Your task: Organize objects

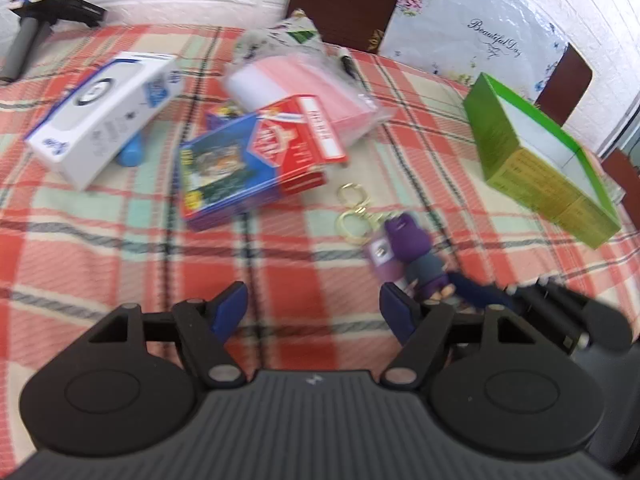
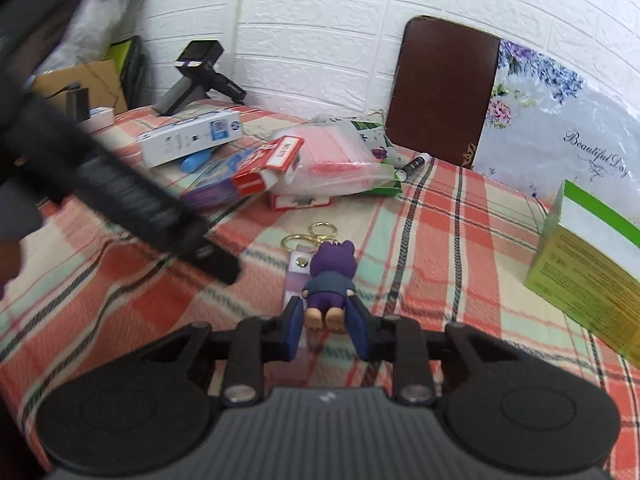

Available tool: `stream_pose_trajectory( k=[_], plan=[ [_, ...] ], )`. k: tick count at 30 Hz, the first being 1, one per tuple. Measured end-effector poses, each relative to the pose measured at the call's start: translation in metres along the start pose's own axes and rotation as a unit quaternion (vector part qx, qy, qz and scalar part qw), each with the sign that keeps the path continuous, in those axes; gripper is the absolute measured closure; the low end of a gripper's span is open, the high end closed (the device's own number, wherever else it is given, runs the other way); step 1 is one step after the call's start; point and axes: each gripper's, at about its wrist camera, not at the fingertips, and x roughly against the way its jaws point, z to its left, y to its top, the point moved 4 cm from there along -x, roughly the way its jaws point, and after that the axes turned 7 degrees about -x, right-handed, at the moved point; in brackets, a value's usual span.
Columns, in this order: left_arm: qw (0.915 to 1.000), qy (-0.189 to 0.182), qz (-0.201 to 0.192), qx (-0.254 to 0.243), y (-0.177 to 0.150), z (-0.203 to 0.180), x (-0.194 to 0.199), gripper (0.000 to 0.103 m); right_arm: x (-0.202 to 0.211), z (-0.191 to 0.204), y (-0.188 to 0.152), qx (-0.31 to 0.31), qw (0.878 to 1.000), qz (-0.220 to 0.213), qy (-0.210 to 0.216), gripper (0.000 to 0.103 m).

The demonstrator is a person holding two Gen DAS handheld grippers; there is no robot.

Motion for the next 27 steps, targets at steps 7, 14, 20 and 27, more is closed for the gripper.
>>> stream_pose_trajectory(
  k=[7,14,20,27],
  plan=[
    [0.9998,-0.017,0.013,0.004,0.016,-0.024,-0.021,0.015,-0.007,-0.008,0.002,-0.017,1.0,0.0,0.008,0.038],
    [0.9971,-0.076,-0.001,0.002,0.031,-0.042,-0.025,0.012,0.011,-0.061,0.012,-0.036,0.998,-0.052,0.001,0.025],
    [0.9951,-0.079,-0.059,0.006,0.059,-0.05,-0.012,0.014,0.011,-0.084,0.039,0.039,0.995,-0.083,-0.042,0.021],
    [0.9989,-0.03,-0.033,0.014,0.056,-0.032,-0.018,0.015,-0.039,-0.154,0.075,0.003,0.987,-0.044,-0.152,0.017]
  ],
)
